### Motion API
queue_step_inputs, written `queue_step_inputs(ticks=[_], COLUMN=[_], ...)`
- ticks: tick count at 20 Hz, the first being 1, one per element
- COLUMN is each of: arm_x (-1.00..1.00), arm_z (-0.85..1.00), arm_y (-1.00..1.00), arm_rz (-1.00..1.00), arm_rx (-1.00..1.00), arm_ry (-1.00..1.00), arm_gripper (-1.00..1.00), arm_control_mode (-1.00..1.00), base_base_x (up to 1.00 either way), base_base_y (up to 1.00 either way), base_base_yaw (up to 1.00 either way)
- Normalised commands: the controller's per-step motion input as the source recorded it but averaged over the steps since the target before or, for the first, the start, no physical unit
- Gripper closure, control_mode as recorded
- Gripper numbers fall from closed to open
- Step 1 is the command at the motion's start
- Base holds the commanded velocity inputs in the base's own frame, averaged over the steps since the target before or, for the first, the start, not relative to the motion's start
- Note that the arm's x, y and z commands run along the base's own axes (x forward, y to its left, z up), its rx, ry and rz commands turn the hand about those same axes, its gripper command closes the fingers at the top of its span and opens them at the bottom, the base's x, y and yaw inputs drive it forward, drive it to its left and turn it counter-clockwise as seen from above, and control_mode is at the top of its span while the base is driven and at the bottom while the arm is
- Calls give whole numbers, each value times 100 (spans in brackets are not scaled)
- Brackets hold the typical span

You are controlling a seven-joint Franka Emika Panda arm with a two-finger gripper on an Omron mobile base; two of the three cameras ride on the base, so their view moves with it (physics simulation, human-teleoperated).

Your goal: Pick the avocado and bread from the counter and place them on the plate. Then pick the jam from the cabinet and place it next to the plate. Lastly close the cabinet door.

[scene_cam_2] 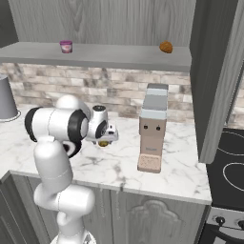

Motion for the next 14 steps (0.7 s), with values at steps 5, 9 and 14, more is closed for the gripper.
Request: queue_step_inputs(ticks=[5, 9, 14], arm_x=[4, 9, -1], arm_z=[-36, -32, -18], arm_y=[0, 0, -7], arm_rz=[1, 1, 0], arm_rx=[0, -3, 0], arm_ry=[0, 0, 0], arm_gripper=[-100, 100, 100], arm_control_mode=[-100, -100, -100], base_base_x=[0, 0, 0], base_base_y=[0, 0, 0], base_base_yaw=[0, 0, 0])
